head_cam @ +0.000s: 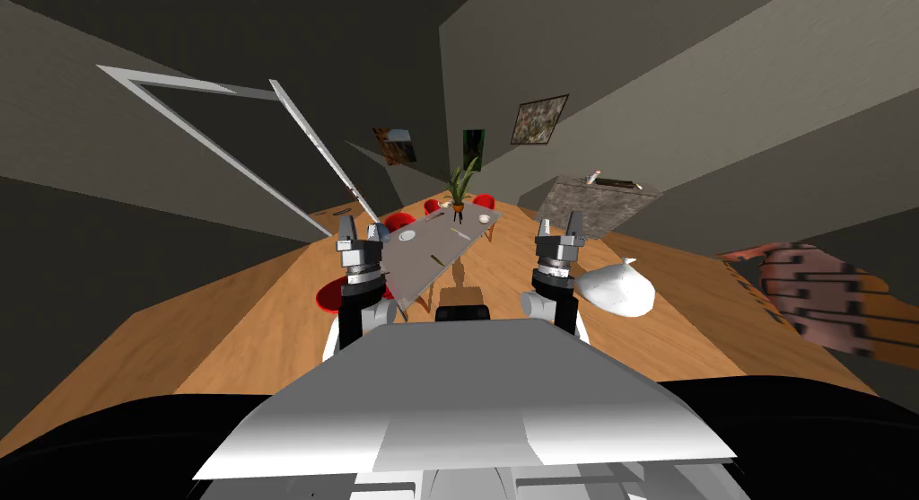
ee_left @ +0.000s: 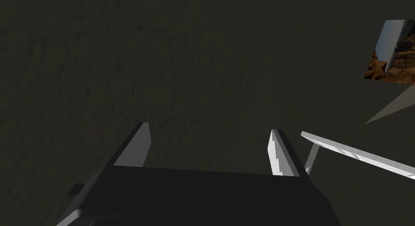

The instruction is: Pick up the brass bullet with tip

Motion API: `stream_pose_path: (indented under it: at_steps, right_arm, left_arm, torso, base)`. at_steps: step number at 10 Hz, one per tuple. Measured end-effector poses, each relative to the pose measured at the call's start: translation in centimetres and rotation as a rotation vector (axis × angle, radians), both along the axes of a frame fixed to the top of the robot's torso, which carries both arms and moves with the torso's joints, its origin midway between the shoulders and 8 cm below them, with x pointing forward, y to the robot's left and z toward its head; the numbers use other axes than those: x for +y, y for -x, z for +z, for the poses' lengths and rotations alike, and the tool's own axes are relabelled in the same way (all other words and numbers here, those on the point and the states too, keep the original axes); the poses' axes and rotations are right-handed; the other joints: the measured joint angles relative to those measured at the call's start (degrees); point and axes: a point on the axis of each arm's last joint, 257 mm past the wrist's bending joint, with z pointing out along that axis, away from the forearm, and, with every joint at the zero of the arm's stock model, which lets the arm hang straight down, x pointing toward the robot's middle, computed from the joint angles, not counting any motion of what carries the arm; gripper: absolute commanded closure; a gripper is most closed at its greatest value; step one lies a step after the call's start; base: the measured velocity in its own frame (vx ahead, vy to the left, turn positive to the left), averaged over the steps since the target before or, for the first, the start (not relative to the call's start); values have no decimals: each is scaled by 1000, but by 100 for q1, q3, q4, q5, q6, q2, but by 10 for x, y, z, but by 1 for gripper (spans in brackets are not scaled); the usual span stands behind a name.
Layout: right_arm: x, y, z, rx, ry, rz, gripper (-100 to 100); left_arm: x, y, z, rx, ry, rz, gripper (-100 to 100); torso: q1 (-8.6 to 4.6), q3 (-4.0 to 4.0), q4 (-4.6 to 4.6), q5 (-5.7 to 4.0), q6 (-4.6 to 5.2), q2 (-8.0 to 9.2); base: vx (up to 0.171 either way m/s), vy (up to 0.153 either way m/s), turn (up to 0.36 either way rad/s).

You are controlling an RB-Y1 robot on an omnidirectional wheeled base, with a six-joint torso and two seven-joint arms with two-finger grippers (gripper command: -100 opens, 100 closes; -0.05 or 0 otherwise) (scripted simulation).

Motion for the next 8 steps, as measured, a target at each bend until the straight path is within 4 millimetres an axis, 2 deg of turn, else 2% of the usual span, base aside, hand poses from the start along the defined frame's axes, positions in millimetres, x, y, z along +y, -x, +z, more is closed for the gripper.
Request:
stream_pose_path:
  at_steps: [2,4,6,8]
  right_arm:
    - [0,0,0,0,0,0,0]
    - [0,0,0,0,0,0,0]
    - [0,0,0,0,0,0,0]
    - [0,0,0,0,0,0,0]
  left_arm:
    - [-6,-13,-12,36,-23,-22,-100]
    - [-12,-33,-38,112,-42,-42,-100]
    - [-15,-50,-73,188,-52,-54,-100]
    - [-22,-62,-87,234,-58,-62,-100]
  torso:
    - [-1,5,2,0,1,9]
    - [-2,10,4,0,2,17]
    - [-3,9,3,-1,2,16]
    - [-2,5,2,0,1,8]
  base:
    - [-42,-7,-121]
    - [-50,-11,-118]
    - [-36,-9,-93]
    - [-25,-10,-106]
